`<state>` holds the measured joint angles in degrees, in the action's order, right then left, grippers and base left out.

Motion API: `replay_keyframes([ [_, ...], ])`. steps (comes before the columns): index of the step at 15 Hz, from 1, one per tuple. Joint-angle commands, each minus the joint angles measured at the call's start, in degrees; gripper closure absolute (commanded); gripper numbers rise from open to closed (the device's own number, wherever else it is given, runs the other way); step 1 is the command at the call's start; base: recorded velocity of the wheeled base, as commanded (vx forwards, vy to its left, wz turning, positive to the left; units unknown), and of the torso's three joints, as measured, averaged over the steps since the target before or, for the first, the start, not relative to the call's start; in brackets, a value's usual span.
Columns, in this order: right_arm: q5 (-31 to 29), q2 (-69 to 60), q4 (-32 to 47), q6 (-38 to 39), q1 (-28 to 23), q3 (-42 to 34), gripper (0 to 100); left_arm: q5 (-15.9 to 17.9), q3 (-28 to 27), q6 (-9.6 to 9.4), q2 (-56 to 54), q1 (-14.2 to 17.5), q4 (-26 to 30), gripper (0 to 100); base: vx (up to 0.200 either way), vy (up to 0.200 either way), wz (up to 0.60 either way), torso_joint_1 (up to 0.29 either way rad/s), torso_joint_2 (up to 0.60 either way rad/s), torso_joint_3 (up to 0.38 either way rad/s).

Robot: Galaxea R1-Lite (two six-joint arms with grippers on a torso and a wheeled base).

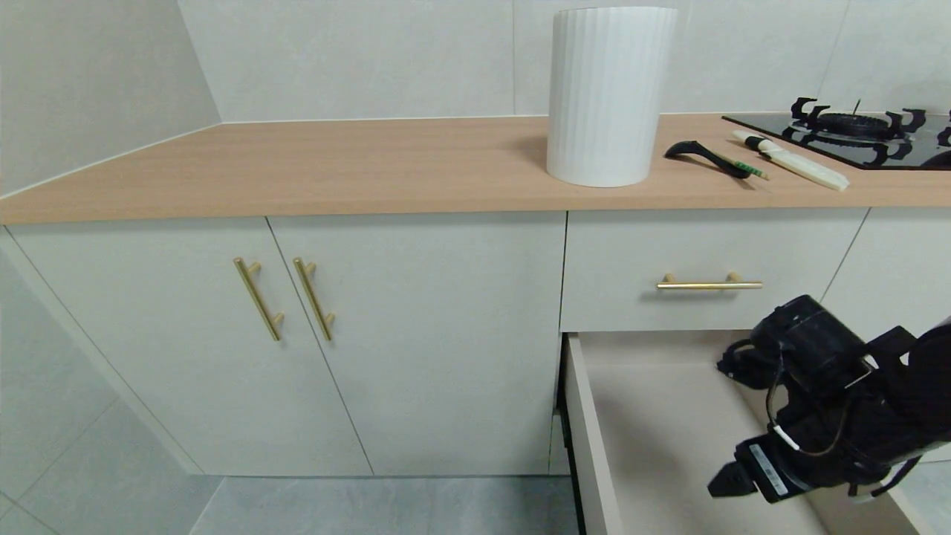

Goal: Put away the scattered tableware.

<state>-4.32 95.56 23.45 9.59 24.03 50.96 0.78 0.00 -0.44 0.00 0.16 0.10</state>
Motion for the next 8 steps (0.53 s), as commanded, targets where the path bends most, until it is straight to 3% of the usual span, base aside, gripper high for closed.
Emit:
replay_keyframes([
  [1, -0.17, -1.08, -3.33, 0.86, -1.79, 0.46, 0, 0.01, 0.0, 0.0, 0.09, 0.02, -0.01, 0, 0.0, 0.0, 0.0, 0.0, 0.0, 0.0],
  [8, -2.19, -2.4, -9.48, 1.22, -2.76, -0.86, 0, 0.01, 0.0, 0.0, 0.09, 0.02, -0.01, 0, 0.0, 0.0, 0.0, 0.0, 0.0, 0.0],
])
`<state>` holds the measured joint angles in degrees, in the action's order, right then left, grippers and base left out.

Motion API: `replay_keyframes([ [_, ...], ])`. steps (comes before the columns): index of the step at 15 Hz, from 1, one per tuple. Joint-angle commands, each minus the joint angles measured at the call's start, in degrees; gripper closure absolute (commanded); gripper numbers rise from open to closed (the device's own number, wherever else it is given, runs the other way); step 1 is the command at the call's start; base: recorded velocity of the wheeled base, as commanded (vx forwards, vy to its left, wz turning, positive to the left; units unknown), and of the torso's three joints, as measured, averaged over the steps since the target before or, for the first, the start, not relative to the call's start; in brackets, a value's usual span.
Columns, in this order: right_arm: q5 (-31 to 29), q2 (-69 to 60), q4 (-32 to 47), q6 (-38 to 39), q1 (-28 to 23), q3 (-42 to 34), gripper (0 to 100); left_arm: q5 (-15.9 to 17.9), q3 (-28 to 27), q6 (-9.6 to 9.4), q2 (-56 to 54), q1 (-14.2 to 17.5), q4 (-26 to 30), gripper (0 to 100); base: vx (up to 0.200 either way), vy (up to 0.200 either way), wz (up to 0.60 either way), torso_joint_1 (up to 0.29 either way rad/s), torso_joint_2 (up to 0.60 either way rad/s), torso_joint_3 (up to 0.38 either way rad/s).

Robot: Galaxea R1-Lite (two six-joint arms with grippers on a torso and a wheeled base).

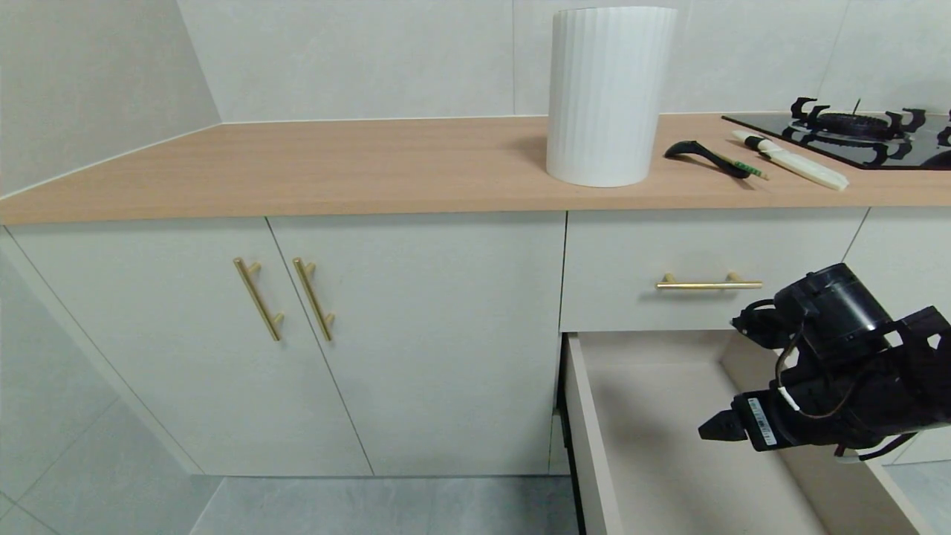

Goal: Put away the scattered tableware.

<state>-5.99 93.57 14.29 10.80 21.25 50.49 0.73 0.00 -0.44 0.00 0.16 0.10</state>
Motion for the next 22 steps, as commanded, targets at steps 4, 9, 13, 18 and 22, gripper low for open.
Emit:
replay_keyframes([
  [4, -1.22, -0.5, -1.19, 0.01, 0.02, -0.75, 0, 0.06, 0.0, 0.0, 0.09, 0.02, -0.01, 0, 0.0, 0.0, 0.0, 0.046, -0.18, -0.176],
  [9, -1.22, -0.85, -1.54, 0.01, 0.02, -1.19, 0, 0.06, 0.0, 0.0, 0.09, 0.02, -0.01, 0, 0.0, 0.0, 0.0, 0.125, -0.44, -0.301],
  [13, -1.22, -0.76, -1.54, -0.08, 0.02, -1.27, 0, 0.06, 0.0, 0.0, 0.09, 0.02, -0.01, 0, 0.0, 0.0, 0.0, 0.174, -0.46, -0.293],
  [18, -2.72, -1.55, -2.16, -0.43, 0.02, -1.19, 0, 0.06, 0.0, 0.0, 0.09, 0.02, -0.01, 0, 0.0, 0.0, 0.0, 0.149, -0.37, -0.217],
  [22, -3.51, -3.05, -8.4, -1.84, -0.86, 9.1, 0, 0.06, 0.0, 0.0, 0.09, 0.02, -0.01, 0, 0.0, 0.0, 0.0, 0.013, -0.04, -0.024],
])
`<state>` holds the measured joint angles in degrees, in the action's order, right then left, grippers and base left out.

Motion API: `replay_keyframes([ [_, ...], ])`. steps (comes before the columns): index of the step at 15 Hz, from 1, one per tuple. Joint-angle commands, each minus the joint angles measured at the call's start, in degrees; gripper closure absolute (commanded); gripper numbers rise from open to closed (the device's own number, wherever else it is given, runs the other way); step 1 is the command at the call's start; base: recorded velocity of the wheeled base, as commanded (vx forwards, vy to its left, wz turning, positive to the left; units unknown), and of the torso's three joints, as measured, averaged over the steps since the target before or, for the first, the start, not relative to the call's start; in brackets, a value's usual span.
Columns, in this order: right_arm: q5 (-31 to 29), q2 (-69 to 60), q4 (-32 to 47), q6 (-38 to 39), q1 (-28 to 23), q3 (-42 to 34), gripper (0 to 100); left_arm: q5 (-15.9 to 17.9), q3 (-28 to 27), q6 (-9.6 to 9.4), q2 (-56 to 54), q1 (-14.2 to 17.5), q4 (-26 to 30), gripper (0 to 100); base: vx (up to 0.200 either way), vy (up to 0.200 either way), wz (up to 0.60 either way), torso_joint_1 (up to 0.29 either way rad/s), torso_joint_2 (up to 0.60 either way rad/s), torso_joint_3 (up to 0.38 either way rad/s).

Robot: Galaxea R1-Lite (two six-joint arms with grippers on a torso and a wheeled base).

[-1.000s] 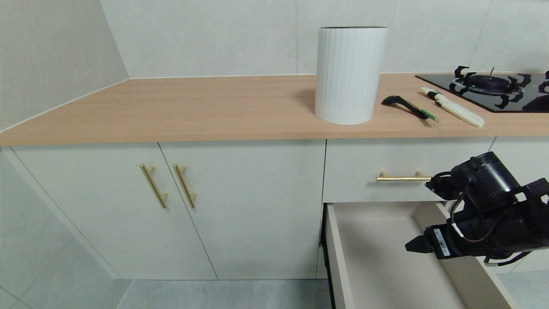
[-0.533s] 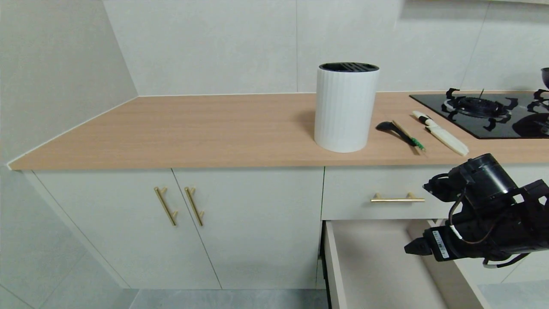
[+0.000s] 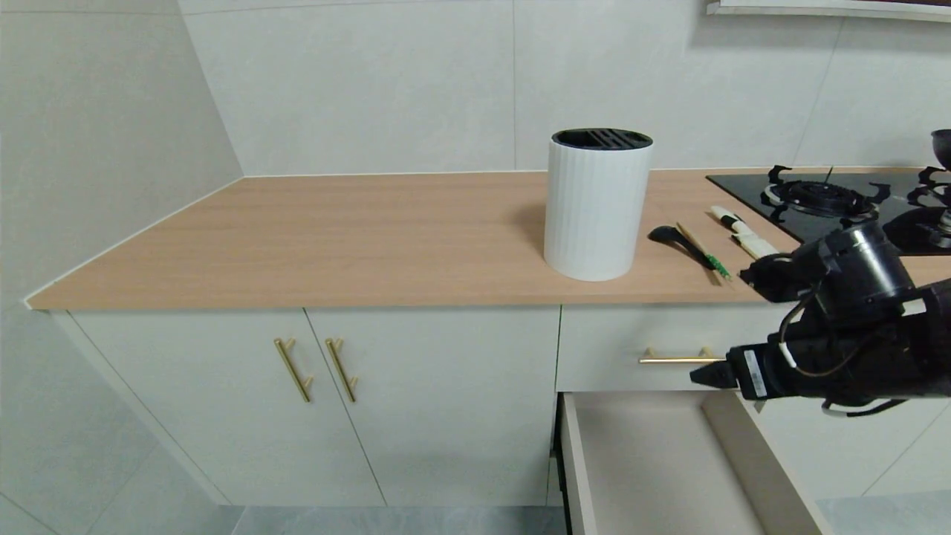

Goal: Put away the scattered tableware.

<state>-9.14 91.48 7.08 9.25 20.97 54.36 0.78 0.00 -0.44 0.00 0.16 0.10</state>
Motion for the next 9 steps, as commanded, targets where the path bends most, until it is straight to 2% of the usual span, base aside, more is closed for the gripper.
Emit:
replay_keyframes([
  [1, -0.35, -0.95, -1.19, -0.29, -0.58, 5.23, 0, 0.01, 0.0, 0.0, 0.09, 0.02, -0.01, 0, 0.0, 0.0, 0.0, 0.0, 0.0, 0.0],
  [2, -2.55, -0.25, -3.39, -0.11, -0.93, 10.07, 0, 0.01, 0.0, 0.0, 0.09, 0.02, -0.01, 0, 0.0, 0.0, 0.0, 0.0, 0.0, 0.0],
  [6, -3.25, 5.38, -18.07, -0.11, -3.57, 10.33, 0, 0.01, 0.0, 0.0, 0.09, 0.02, -0.01, 0, 0.0, 0.0, 0.0, 0.0, 0.0, 0.0],
  [9, -4.66, 9.33, -23.17, -1.25, -6.38, 10.15, 0, 0.01, 0.0, 0.0, 0.09, 0.02, -0.01, 0, 0.0, 0.0, 0.0, 0.0, 0.0, 0.0],
])
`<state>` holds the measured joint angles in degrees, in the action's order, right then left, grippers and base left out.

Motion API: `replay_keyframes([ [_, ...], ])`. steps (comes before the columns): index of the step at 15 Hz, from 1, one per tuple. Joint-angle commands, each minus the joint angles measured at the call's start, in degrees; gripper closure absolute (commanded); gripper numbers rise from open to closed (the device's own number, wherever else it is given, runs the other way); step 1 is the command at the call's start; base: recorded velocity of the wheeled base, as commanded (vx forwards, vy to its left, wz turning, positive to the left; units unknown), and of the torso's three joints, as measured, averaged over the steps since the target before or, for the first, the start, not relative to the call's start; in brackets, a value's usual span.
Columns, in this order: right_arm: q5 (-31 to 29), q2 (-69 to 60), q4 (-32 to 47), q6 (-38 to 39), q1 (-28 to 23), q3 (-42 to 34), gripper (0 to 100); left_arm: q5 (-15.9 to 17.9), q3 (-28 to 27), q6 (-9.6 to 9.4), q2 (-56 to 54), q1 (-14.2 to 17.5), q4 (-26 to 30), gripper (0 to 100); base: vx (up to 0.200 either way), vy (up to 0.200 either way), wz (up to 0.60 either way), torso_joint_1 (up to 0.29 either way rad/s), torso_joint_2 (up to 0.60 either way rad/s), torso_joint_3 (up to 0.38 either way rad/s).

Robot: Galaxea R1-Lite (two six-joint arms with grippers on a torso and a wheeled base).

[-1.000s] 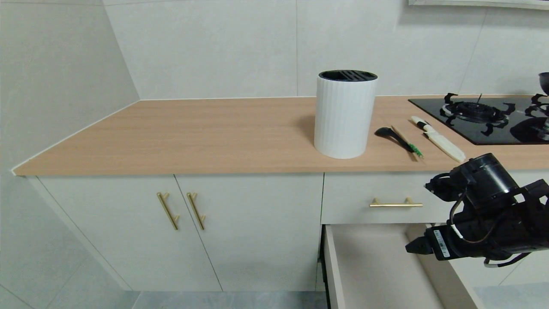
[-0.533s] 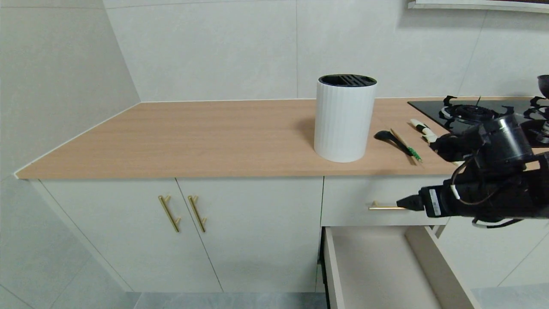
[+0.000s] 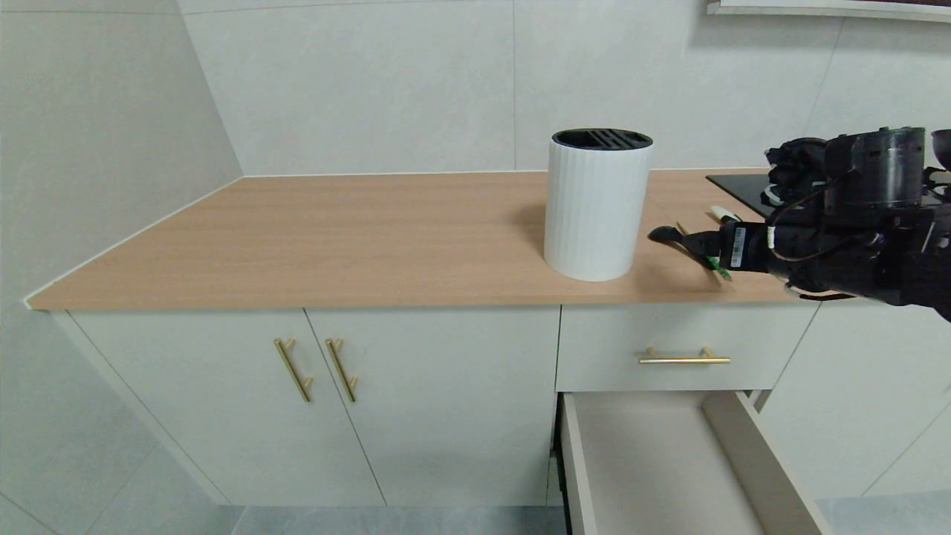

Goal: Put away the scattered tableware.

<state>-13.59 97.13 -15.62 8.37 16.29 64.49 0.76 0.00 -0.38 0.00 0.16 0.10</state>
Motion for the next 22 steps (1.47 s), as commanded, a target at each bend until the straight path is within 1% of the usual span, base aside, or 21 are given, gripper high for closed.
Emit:
replay_keyframes([
  [1, -0.21, 4.82, -0.73, -0.46, -3.02, 0.46, 0, 0.04, 0.0, 0.03, 0.09, 0.02, -0.01, 0, 0.0, 0.0, 0.0, 0.0, 0.0, 0.0],
  [6, -1.0, 9.56, -0.56, -0.46, -5.3, 2.84, 0, 0.04, 0.0, -0.06, 0.09, 0.02, -0.01, 0, 0.0, 0.0, 0.0, 0.0, 0.0, 0.0],
  [20, -0.91, 12.46, -0.64, -0.38, -6.35, 4.24, 0, 0.04, 0.0, 0.03, 0.09, 0.02, -0.01, 0, 0.0, 0.0, 0.0, 0.0, 0.0, 0.0],
  [21, -0.91, 12.46, -0.64, -0.38, -6.35, 4.33, 100, 0.04, 0.0, -0.06, 0.09, 0.02, -0.01, 0, 0.0, 0.0, 0.0, 0.0, 0.0, 0.0],
  [22, -0.91, 12.29, -0.64, -0.38, -6.35, 4.24, 100, 0.04, 0.0, 0.03, 0.09, 0.02, -0.01, 0, 0.0, 0.0, 0.0, 0.0, 0.0, 0.0],
])
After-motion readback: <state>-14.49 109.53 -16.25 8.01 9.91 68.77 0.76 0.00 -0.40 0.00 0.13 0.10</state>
